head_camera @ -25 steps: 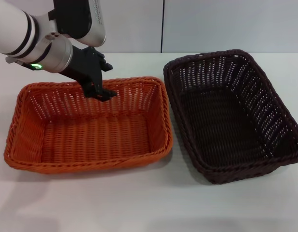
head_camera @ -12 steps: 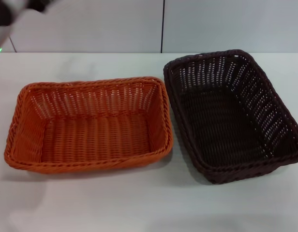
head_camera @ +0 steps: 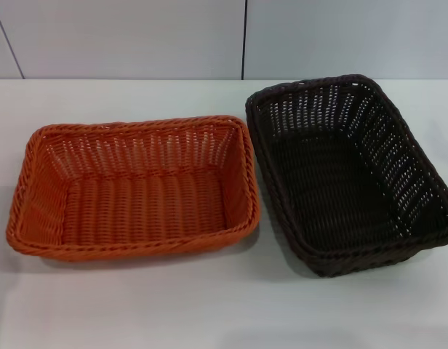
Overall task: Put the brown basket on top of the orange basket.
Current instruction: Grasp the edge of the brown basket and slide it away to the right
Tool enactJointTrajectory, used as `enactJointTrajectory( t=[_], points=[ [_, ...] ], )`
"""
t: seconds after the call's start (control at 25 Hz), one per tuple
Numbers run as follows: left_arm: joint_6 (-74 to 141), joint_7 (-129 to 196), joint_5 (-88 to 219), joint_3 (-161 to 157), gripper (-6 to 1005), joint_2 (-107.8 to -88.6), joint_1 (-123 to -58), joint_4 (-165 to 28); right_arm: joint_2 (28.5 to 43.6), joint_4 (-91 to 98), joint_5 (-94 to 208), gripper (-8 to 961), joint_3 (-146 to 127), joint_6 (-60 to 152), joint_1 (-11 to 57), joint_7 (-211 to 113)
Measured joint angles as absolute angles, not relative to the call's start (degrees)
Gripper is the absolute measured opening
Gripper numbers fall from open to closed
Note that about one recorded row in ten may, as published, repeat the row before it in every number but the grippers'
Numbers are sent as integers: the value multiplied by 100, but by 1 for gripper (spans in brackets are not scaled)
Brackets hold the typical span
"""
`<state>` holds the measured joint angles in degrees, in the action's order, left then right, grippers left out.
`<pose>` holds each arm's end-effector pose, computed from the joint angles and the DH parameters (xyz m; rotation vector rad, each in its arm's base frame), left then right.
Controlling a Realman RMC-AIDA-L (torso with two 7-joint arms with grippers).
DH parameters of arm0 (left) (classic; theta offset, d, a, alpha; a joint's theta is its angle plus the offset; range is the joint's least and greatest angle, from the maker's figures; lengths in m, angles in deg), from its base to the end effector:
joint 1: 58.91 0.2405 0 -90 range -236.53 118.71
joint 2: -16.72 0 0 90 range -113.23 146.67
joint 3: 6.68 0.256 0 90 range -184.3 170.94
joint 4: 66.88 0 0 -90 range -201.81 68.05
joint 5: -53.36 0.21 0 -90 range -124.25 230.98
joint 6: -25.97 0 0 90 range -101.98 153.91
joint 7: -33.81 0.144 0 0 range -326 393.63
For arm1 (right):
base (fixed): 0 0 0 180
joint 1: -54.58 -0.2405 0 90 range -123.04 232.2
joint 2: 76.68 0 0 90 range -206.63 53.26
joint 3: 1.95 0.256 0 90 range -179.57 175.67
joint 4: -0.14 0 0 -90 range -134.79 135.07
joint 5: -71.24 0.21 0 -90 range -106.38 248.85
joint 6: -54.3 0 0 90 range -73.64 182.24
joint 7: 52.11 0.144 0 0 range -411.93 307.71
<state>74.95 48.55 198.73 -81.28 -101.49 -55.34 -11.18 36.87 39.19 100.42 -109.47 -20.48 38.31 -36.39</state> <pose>-0.3205 0.2881 0.0551 -1.2793 -0.4889 -0.5834 0.2507 0.3431 0.0820 -1.3230 0.2857 1.2508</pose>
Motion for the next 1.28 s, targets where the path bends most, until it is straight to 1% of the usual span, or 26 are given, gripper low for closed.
enactJointTrajectory(
  t=[0.12, 0.16, 0.2, 0.28, 0.32, 0.36, 0.4, 0.44, 0.52, 0.56, 0.6, 0.72, 0.76, 0.8, 0.92, 0.96, 1.04, 1.16, 1.28],
  points=[
    [8419, 3973, 19868, -8117, 789, -10174, -5793, -2591, 3361, 5040, 8982, 742, -10766, -166, 3847, -2967],
    [8741, 3759, 19859, -8112, 789, -10187, -5913, -3086, 3180, 5867, 8024, 742, -10669, 1197, 3829, -2308],
    [8741, 3759, 19859, -8112, 789, -10187, -5913, -3086, 3180, 5867, 8024, 742, -10669, 1197, 3829, -2308],
    [9400, 3280, 19805, -8110, 790, -10209, -6205, -4132, 3042, 6803, 6867, 742, -10668, 2602, 3820, -1462],
    [9489, 3105, 19730, -8112, 790, -10210, -6278, -4398, 2996, 7292, 6214, 741, -10725, 3369, 3813, -1006],
    [9507, 3047, 19696, -8114, 790, -10210, -6295, -4478, 2956, 8189, 5130, 741, -10966, 4766, 3817, -445],
    [9507, 3047, 19696, -8114, 790, -10210, -6295, -4478, 2956, 8189, 5130, 741, -10966, 4766, 3817, -445],
    [9520, 2975, 19632, -8129, 790, -10206, -6311, -4566, 2956, 8593, 4753, 741, -11121, 5436, 3826, -340],
    [9534, 2972, 19615, -8142, 791, -10206, -6309, -4582, 3012, 9230, 4355, 741, -11312, 6622, 3830, -469],
    [9559, 2974, 19584, -8153, 791, -10205, -6315, -4608, 3138, 9481, 4498, 741, -11269, 7275, 3787, -1091],
    [9559, 2974, 19584, -8153, 791, -10205, -6315, -4608, 3138, 9481, 4498, 741, -11269, 7275, 3787, -1091],
    [9576, 2977, 19576, -8168, 791, -10198, -6335, -4632, 3494, 9462, 5648, 741, -10793, 7763, 3660, -2903],
    [9591, 2976, 19570, -8178, 791, -10188, -6349, -4656, 3745, 9419, 6843, 741, -10383, 8282, 3485, -4288],
    [9591, 2976, 19570, -8178, 791, -10188, -6349, -4656, 3745, 9419, 6843, 742, -10383, 8282, 3485, -4288],
    [9595, 2974, 19564, -8190, 791, -10182, -6396, -4713, 4050, 9514, 8186, 742, -9825, 9339, 3204, -5887],
    [9593, 2973, 19564, -8192, 791, -10178, -6436, -4757, 4149, 9629, 8651, 741, -9590, 10151, 2999, -6589],
    [9593, 2974, 19565, -8204, 791, -10174, -6507, -4863, 4172, 9682, 8791, 739, -9527, 10505, 2890, -6784],
    [9592, 2973, 19564, -8247, 791, -10167, -6618, -5024, 4176, 9888, 9213, 737, -9422, 11951, 2487, -7302],
    [9554, 2971, 19565, -8253, 791, -10167, -6736, -5165, 4186, 9970, 9389, 734, -9419, 12543, 2356, -7572]
  ],
)
